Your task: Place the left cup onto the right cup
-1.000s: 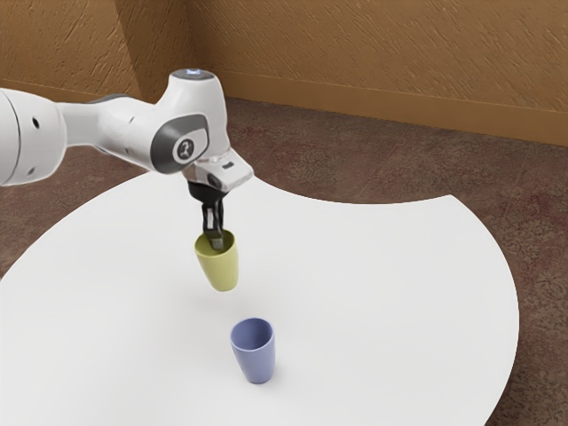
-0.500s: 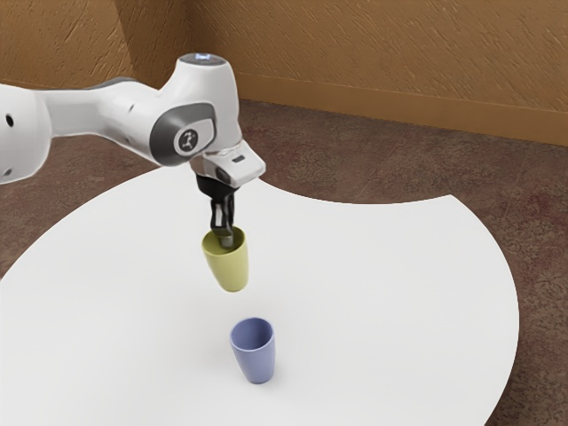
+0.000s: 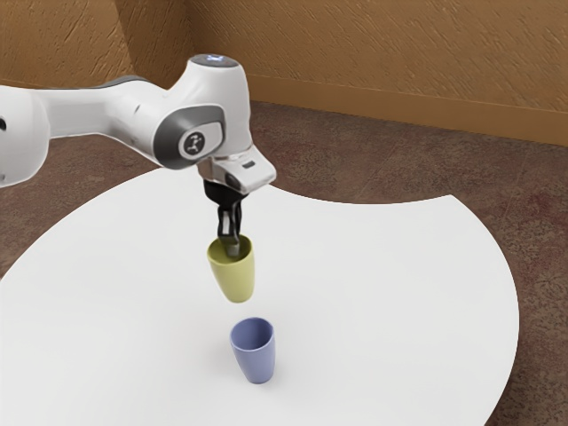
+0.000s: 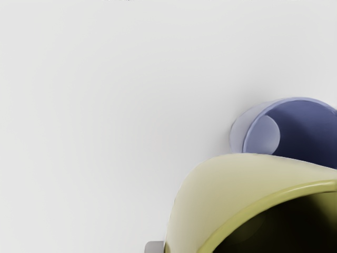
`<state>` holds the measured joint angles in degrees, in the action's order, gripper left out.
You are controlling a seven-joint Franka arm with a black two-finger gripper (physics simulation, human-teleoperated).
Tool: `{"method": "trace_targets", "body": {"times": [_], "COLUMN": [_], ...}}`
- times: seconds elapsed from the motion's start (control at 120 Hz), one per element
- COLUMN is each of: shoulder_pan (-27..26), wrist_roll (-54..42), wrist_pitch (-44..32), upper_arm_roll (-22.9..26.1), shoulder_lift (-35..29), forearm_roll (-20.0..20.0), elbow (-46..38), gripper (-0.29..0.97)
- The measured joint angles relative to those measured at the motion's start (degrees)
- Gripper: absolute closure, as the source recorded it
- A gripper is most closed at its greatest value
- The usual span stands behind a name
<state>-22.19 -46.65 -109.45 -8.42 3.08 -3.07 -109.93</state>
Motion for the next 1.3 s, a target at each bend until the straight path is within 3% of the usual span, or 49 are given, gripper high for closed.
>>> {"method": "trace_targets", "body": {"times": [1.3], "shoulder_pan": [-6.41], "wrist_roll": [8.81], "wrist_pitch": [1.8], "upper_arm_roll": [0.03], "shoulder_lift": [-1.38], "forearm_roll": [0.02], "elbow": [-3.04], "gripper": [0.79]}}
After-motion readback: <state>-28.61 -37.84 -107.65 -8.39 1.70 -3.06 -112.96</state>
